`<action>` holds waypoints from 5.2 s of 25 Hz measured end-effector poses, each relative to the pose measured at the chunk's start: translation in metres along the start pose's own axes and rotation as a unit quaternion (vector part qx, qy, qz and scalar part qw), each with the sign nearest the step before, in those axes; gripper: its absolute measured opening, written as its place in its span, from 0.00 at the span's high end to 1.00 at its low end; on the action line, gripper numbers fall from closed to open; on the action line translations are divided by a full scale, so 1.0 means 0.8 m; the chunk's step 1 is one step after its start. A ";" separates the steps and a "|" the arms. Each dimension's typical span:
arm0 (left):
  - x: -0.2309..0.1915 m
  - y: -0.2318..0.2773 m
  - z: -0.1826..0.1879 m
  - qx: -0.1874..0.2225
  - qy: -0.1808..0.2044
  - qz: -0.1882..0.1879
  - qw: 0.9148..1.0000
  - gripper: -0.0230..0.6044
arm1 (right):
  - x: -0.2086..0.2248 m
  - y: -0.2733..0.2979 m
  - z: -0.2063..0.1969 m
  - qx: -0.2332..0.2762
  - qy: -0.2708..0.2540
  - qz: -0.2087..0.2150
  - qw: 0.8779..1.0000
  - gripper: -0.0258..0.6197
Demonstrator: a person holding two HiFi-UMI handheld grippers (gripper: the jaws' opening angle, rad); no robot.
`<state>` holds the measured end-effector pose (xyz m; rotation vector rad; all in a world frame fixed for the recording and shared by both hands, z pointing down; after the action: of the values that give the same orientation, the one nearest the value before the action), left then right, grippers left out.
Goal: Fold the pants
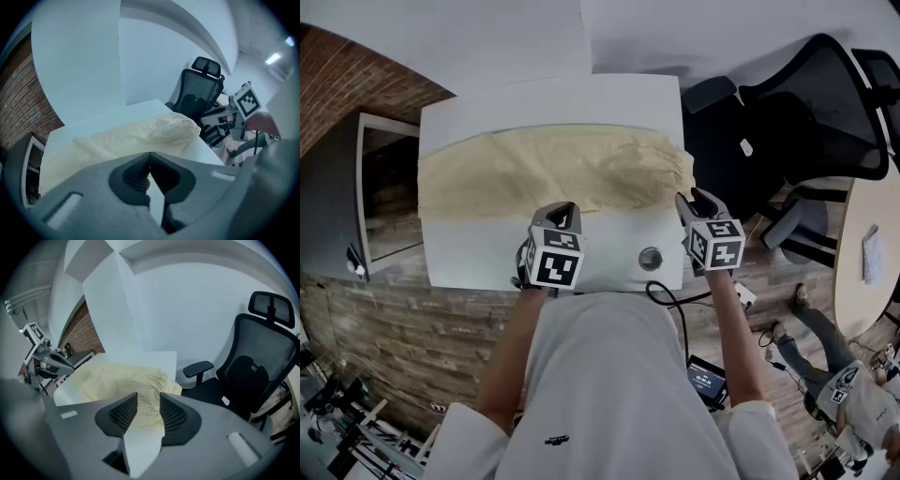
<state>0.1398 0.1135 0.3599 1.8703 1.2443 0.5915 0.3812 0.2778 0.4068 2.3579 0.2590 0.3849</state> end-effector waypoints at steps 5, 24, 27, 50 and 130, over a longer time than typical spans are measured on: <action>0.034 0.012 0.006 -0.016 0.005 0.000 1.000 0.96 | 0.043 0.020 -0.023 -0.014 0.044 0.010 0.999 0.62; 0.090 0.012 -0.015 -0.075 -0.004 0.001 0.997 0.96 | 0.094 0.103 -0.060 -0.055 0.183 0.098 0.977 0.62; 0.088 0.006 -0.019 -0.076 -0.006 0.005 0.997 0.96 | 0.094 0.092 -0.057 -0.052 0.160 0.089 0.982 0.76; 0.090 0.010 -0.014 -0.057 0.009 -0.010 0.998 0.96 | 0.191 -0.032 -0.073 -0.050 0.110 -0.027 0.992 0.85; -0.036 -0.054 -0.054 -0.006 0.025 -0.089 0.996 0.96 | -0.145 0.034 0.019 -0.056 0.029 0.026 0.998 0.69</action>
<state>0.0731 0.1110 0.3508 1.7213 1.4191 0.5511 0.2802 0.2150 0.3913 2.2496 0.1989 0.4811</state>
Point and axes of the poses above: the fingertips, and each gripper's own axes: y forward along the fingers, x to its right, z out of its top, the point moved 9 cm from there along -y, backward along the fingers, and after that the axes turned 3 degrees about x, right-handed, at the moved point
